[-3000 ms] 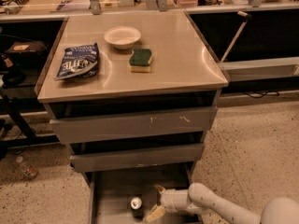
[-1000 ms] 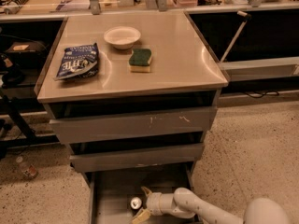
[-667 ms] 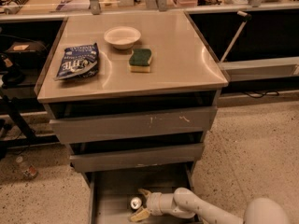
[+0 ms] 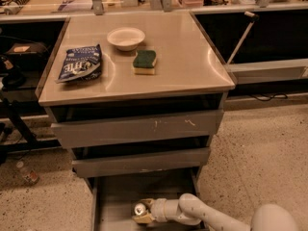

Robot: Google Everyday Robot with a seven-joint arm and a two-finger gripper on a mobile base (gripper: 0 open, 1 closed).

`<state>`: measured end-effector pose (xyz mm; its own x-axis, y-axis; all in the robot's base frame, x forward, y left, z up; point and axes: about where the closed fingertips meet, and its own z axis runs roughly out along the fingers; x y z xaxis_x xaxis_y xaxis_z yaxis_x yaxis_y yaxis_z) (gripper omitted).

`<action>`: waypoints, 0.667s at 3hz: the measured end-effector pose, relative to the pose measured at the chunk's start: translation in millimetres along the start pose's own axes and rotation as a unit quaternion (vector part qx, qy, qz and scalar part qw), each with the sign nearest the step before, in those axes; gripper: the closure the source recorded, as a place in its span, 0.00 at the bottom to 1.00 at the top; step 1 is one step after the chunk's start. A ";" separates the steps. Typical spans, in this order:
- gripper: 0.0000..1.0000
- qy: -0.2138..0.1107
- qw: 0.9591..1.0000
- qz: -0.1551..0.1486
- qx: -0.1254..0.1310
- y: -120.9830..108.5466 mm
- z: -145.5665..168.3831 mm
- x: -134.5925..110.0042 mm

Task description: Pick green can from bottom drawer and place on counter

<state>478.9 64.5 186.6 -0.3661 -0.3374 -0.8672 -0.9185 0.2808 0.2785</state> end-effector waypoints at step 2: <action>1.00 -0.010 1.000 -0.004 0.007 9.7 -8.9 -25.5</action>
Offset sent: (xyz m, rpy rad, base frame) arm 0.0002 0.0043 0.0831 0.0272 -0.0568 -0.0487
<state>478.0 67.8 215.1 -0.3559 -0.3223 -0.8772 -0.9189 0.2916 0.2657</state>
